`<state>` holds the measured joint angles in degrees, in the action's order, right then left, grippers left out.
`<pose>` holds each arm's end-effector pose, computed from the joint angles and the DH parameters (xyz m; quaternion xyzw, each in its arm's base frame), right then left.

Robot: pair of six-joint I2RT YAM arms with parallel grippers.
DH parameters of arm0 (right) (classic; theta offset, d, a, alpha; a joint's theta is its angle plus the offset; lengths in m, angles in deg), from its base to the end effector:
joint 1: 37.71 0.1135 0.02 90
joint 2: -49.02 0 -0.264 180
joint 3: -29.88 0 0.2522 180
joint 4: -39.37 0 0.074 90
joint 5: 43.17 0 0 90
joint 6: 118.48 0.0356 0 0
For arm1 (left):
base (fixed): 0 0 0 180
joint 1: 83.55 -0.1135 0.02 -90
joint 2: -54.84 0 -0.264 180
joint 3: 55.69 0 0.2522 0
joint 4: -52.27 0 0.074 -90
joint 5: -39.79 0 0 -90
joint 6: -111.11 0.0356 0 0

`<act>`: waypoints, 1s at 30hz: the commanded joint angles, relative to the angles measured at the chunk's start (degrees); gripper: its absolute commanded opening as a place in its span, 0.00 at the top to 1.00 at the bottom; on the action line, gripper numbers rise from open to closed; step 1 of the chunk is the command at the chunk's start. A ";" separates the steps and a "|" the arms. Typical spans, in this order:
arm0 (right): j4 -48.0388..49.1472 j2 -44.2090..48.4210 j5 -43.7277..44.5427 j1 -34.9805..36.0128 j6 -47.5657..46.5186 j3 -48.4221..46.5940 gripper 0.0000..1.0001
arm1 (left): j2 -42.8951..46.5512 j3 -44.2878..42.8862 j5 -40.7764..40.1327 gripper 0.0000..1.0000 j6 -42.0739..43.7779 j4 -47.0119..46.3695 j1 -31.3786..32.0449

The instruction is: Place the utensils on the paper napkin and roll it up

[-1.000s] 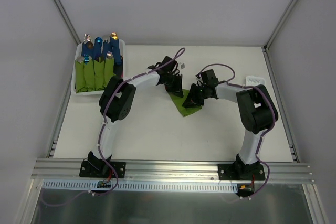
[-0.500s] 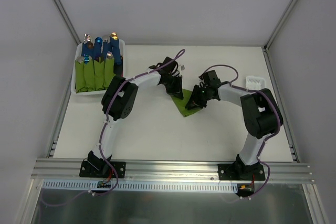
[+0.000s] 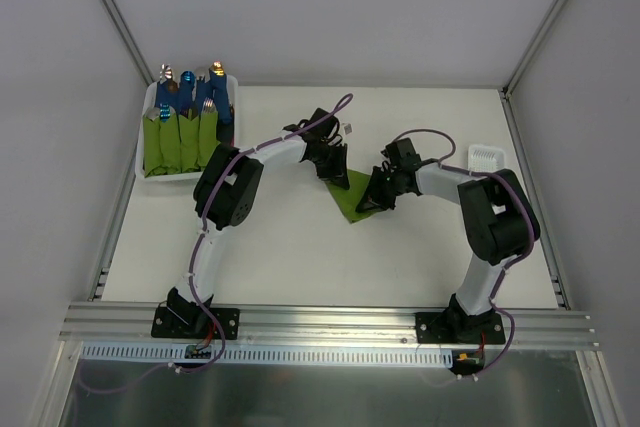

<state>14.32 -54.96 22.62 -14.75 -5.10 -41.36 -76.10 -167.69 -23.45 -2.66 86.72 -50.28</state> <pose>0.3190 0.1510 0.1432 -0.0547 0.9396 0.2919 0.1701 0.4048 -0.2847 0.1461 0.1489 0.9144 -0.3389 0.1636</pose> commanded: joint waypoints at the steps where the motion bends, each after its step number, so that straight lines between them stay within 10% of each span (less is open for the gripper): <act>1: -1.10 -1.92 3.37 -0.28 -0.70 1.66 0.87 | -2.40 -0.11 -4.70 1.00 1.27 3.39 -0.67; 20: 0.65 10.30 5.57 -9.33 -2.63 2.98 0.53 | -2.48 -0.47 -3.92 1.00 3.64 3.48 -0.58; 30: 19.79 8.45 -5.76 -8.37 4.92 6.76 0.57 | -3.27 -1.43 3.72 1.00 7.59 3.39 -0.67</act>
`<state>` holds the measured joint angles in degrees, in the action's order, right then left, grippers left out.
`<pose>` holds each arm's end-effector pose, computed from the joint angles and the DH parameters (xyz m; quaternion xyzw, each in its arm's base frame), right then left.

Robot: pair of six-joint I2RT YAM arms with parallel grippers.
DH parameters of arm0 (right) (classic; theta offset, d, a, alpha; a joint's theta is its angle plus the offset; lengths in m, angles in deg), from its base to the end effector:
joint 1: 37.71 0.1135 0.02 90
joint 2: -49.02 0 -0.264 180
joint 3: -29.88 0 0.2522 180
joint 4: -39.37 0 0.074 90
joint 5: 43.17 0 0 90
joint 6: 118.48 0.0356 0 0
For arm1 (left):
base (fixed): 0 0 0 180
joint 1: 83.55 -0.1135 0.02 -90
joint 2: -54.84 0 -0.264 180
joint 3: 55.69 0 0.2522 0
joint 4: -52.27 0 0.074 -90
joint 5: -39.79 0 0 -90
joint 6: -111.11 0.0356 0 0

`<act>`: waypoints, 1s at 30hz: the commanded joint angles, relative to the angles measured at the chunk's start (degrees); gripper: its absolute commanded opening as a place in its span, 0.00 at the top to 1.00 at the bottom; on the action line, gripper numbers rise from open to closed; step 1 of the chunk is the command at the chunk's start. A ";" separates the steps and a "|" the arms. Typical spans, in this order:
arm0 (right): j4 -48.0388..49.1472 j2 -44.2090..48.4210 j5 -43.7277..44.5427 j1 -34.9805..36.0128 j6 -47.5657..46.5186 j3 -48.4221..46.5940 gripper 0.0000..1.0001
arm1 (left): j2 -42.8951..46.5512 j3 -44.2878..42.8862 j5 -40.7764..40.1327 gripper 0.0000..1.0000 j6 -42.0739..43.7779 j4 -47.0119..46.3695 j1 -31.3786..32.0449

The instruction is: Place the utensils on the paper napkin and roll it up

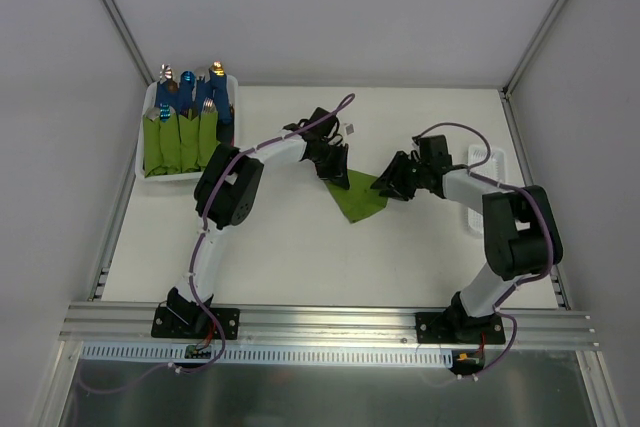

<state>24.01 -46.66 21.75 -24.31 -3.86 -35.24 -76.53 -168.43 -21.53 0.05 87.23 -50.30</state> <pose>0.3245 0.0928 0.1717 0.0074 0.9084 0.3096 0.2808 0.4054 -0.2862 0.1464 0.1747 0.9069 -0.3475 0.1619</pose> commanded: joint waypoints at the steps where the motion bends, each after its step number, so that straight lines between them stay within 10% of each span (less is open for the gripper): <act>1: 11.09 0.05 -5.24 1.79 4.20 0.64 0.58 | -3.01 -0.95 2.33 1.00 6.37 2.89 -0.73; 21: 13.30 -11.63 -3.75 7.59 3.76 0.02 0.75 | -6.79 -7.63 13.67 1.00 17.63 5.97 -1.70; 30: 23.47 -9.70 2.31 9.44 14.48 9.41 0.77 | 0.31 -6.94 18.07 0.91 4.11 1.93 -6.80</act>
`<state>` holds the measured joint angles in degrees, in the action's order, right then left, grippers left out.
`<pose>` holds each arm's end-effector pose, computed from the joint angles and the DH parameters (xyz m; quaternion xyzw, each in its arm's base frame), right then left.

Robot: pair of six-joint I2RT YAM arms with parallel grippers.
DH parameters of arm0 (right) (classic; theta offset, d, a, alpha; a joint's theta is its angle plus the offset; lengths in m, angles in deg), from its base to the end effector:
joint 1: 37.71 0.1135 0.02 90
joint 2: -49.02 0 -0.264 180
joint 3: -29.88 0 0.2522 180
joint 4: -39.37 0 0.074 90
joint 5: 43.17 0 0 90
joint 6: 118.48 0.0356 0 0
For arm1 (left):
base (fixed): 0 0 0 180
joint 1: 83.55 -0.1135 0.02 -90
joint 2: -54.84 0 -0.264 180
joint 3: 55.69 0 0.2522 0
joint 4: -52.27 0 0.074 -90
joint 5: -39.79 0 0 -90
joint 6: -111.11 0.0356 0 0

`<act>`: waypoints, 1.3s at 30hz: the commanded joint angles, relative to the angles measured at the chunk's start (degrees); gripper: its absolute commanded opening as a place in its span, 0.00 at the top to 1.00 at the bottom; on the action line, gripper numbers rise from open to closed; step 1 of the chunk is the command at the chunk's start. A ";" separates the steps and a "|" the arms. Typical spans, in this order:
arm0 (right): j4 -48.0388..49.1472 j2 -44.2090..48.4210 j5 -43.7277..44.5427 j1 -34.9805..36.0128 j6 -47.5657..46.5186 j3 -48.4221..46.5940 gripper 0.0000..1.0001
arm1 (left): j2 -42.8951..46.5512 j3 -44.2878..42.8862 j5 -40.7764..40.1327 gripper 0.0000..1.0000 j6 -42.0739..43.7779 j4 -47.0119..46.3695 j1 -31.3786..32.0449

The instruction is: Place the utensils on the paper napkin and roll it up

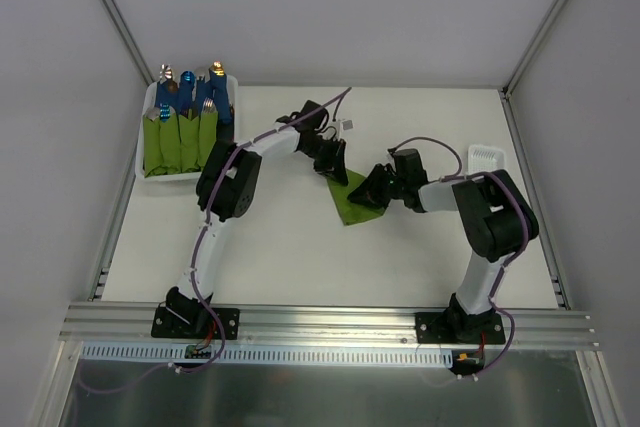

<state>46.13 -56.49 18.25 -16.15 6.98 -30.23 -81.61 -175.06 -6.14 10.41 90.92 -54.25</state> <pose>0.3192 0.1444 0.1226 -0.0005 0.8799 0.3959 0.2628 0.4313 -0.2704 0.1390 0.2522 0.8563 -0.4303 0.1340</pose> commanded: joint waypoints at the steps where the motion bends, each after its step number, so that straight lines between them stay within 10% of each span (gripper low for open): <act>1: 2.42 0.22 6.42 1.29 6.26 5.21 0.77 | 6.79 0.65 2.16 0.90 -8.18 -2.55 -3.45; 11: 14.73 -1.01 11.62 2.08 17.36 11.63 0.77 | 18.76 30.25 8.74 0.89 -25.85 -30.74 -4.69; 23: 13.68 -2.68 11.53 2.17 17.18 10.40 0.80 | 15.07 40.38 4.01 0.83 -44.93 -56.59 -4.16; 39: 9.20 -1.98 11.70 2.08 14.37 8.12 0.85 | 10.67 38.28 0.67 0.92 -46.79 -55.48 -3.37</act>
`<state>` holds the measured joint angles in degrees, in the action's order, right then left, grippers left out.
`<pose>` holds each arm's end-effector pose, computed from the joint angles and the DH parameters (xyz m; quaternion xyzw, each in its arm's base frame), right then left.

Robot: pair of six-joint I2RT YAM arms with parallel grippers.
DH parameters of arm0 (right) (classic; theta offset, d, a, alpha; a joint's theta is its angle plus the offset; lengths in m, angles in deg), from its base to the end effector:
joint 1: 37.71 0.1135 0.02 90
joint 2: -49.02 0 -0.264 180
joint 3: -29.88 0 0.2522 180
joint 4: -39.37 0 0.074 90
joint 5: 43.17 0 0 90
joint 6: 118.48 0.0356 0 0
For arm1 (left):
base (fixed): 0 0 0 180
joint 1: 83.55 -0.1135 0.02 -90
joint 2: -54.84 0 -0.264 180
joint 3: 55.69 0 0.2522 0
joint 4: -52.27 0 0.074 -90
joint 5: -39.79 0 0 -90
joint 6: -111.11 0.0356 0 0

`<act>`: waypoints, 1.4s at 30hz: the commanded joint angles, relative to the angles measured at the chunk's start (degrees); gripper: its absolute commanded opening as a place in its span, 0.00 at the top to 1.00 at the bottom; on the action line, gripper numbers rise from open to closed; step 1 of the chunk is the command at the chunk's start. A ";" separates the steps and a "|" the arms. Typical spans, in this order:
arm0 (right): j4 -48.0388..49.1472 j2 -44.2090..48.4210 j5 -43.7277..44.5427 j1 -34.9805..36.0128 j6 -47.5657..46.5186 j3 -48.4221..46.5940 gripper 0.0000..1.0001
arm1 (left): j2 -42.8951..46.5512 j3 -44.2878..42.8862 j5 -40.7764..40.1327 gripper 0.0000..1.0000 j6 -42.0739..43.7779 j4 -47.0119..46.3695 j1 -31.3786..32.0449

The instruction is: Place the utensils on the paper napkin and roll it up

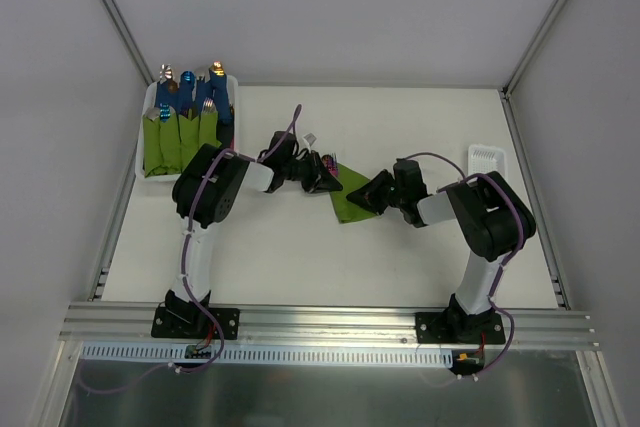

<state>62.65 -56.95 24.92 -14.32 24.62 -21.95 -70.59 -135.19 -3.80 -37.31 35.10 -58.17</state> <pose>0.2997 0.1441 0.1080 0.1283 0.8494 0.4297 0.2782 0.3818 -0.2097 0.1000 -0.0325 0.8154 -0.5650 0.1220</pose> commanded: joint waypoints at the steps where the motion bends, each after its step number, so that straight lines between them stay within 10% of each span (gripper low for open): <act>1: -7.42 -1.52 5.04 0.24 -3.44 -0.26 0.85 | -0.43 -1.85 -2.20 0.94 1.98 1.66 0.63; 17: -9.70 0.32 4.69 0.16 -5.46 -1.05 0.83 | -1.92 -3.34 -5.72 1.00 3.74 9.48 0.72; 42: -38.34 15.80 11.63 -8.72 -19.08 -5.08 0.30 | -3.86 -5.81 -7.83 1.00 7.17 16.44 0.63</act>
<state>28.57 -39.86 34.43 -23.06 7.55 -25.88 -71.70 -141.11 -6.99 -33.26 46.44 -57.60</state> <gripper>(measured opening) 0.676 0.006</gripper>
